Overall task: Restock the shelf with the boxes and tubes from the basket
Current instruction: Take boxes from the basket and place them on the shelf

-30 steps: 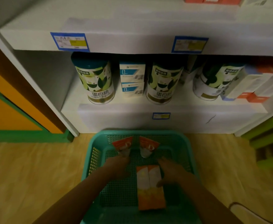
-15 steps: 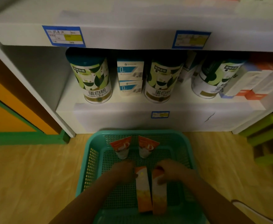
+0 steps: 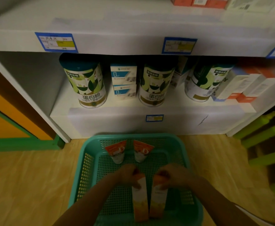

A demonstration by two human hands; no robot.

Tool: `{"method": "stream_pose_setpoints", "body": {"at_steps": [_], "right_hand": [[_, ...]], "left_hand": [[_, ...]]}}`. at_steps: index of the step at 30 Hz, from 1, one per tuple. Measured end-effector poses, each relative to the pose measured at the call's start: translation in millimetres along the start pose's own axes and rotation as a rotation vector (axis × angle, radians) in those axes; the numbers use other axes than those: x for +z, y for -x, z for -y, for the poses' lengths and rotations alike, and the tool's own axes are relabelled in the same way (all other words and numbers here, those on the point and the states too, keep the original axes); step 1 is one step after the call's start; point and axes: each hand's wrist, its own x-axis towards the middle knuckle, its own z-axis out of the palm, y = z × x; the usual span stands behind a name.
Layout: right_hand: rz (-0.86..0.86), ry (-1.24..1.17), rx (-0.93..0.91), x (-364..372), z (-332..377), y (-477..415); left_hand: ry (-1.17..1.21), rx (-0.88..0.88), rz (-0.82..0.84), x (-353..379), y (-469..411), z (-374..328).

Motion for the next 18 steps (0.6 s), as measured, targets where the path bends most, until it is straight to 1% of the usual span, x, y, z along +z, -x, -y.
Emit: {"method": "stream_pose_setpoints", "body": {"at_steps": [4,8,12,15,18], "right_hand": [[-0.076,-0.022,0.010,-4.2,0.9,5.5],[-0.140,0.009,-0.036,-22.4,10.9,19.0],[-0.267,0.021,-0.142,-59.9,28.9,44.5],[-0.345,-0.001,-0.193,-97.7,46.0,70.9],[-0.465,0.032,-0.250,-140.9,63.8,98.3]], "left_hand": [[0.004,0.104,-0.004,-14.5,21.7,-8.1],[-0.081,0.227,-0.184,-41.4,57.4,-20.6],[-0.176,0.283,-0.371,-87.9,108.3,-39.2],[-0.126,0.362,-0.494,-125.9,151.1,-55.5],[-0.104,0.426,-0.603,-163.1,193.6,-79.8]]}}
